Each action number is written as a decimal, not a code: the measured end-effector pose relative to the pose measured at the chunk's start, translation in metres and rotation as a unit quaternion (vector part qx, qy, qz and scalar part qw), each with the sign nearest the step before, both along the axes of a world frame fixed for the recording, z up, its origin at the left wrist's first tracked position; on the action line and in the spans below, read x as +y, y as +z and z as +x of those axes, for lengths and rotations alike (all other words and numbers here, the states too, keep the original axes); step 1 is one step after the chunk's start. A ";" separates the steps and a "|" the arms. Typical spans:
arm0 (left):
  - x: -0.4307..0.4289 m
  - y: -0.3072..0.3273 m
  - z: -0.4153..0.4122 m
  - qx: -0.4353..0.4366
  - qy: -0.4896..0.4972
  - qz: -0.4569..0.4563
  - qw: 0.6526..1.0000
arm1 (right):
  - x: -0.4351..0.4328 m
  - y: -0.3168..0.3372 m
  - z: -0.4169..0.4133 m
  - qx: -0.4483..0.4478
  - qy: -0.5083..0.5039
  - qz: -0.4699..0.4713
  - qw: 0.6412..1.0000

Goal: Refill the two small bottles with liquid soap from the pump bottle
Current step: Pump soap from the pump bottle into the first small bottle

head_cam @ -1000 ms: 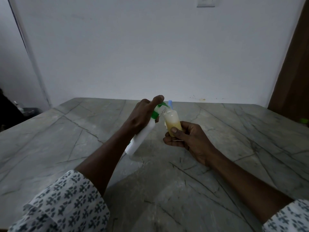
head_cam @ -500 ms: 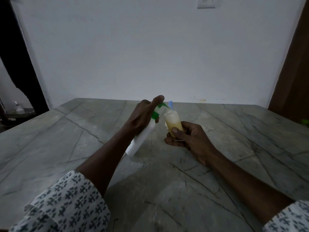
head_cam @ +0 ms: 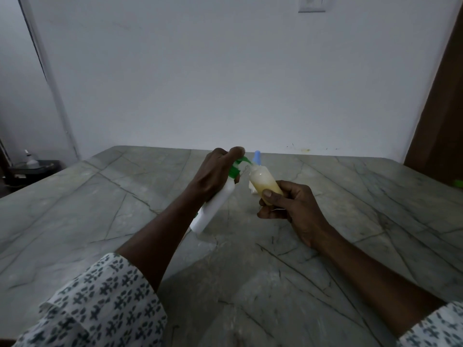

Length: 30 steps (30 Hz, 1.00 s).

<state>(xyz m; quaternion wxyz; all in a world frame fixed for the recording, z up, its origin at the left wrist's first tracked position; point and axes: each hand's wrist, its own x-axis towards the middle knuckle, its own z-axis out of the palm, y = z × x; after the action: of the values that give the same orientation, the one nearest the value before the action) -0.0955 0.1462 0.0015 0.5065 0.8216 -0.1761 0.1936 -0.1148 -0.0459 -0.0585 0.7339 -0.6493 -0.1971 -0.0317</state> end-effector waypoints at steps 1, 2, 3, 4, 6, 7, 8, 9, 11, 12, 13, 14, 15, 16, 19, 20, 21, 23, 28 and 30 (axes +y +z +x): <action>0.000 0.000 0.000 0.001 0.004 -0.001 1.000 | 0.000 0.001 0.000 -0.002 -0.002 0.005 1.000; -0.001 0.000 0.000 0.002 0.007 -0.002 1.000 | -0.001 0.001 0.001 -0.003 -0.004 0.008 1.000; -0.001 0.000 0.000 0.001 0.008 -0.002 1.000 | -0.001 0.002 0.001 -0.004 -0.007 0.009 1.000; -0.001 0.000 0.001 0.001 0.010 0.001 1.000 | -0.001 0.002 0.001 -0.005 -0.009 0.009 1.000; -0.001 -0.001 0.002 0.004 0.013 0.010 1.000 | -0.001 0.001 0.002 -0.007 -0.010 0.006 1.000; -0.001 -0.001 0.002 0.007 0.010 0.011 1.000 | -0.001 0.001 0.002 -0.008 -0.010 0.005 1.000; -0.001 -0.001 0.002 0.012 0.006 0.010 1.000 | -0.001 0.001 0.002 -0.008 -0.010 0.004 1.000; -0.001 -0.001 0.002 0.016 0.002 0.008 1.000 | -0.002 0.000 0.002 -0.008 -0.011 0.003 1.000; -0.001 -0.001 0.002 0.020 0.000 -0.001 1.000 | -0.002 -0.001 0.002 -0.006 -0.010 -0.001 1.000; -0.001 0.000 0.002 0.022 0.000 -0.005 1.000 | -0.002 -0.001 0.002 -0.006 -0.009 -0.004 1.000; -0.002 0.000 0.002 0.023 0.002 -0.005 1.000 | -0.002 -0.002 0.003 -0.005 -0.008 -0.009 1.000; -0.002 0.000 0.002 0.022 0.003 0.000 1.000 | -0.002 -0.003 0.003 -0.005 -0.006 -0.013 1.000; -0.003 0.000 0.003 0.019 0.005 0.009 1.000 | -0.002 -0.004 0.002 -0.005 -0.005 -0.017 1.000; -0.003 0.000 0.003 0.015 0.007 0.016 1.000 | -0.002 -0.004 0.002 -0.006 -0.003 -0.019 1.000; -0.001 -0.002 0.002 0.011 0.012 0.015 1.000 | -0.001 -0.003 0.001 -0.004 0.004 -0.017 1.000; -0.001 -0.002 0.003 0.014 0.015 0.015 1.000 | -0.001 -0.002 0.001 -0.002 0.006 -0.014 1.000; -0.001 -0.003 0.003 0.015 0.020 0.020 0.999 | 0.000 -0.001 0.000 -0.001 0.008 -0.010 1.000; -0.001 -0.003 0.004 0.010 0.032 0.035 0.999 | 0.000 0.000 0.000 -0.001 0.008 -0.004 1.000; -0.003 -0.001 0.001 0.008 0.038 0.029 0.999 | 0.000 0.001 0.000 -0.003 0.006 -0.001 1.000; -0.003 -0.001 0.000 0.010 0.036 0.021 0.999 | 0.001 0.001 0.000 -0.003 0.007 0.001 1.000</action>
<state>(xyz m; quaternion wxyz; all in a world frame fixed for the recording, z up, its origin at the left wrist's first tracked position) -0.0951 0.1430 0.0001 0.4840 0.8395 -0.1452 0.1997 -0.1145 -0.0451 -0.0576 0.7338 -0.6474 -0.2038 -0.0289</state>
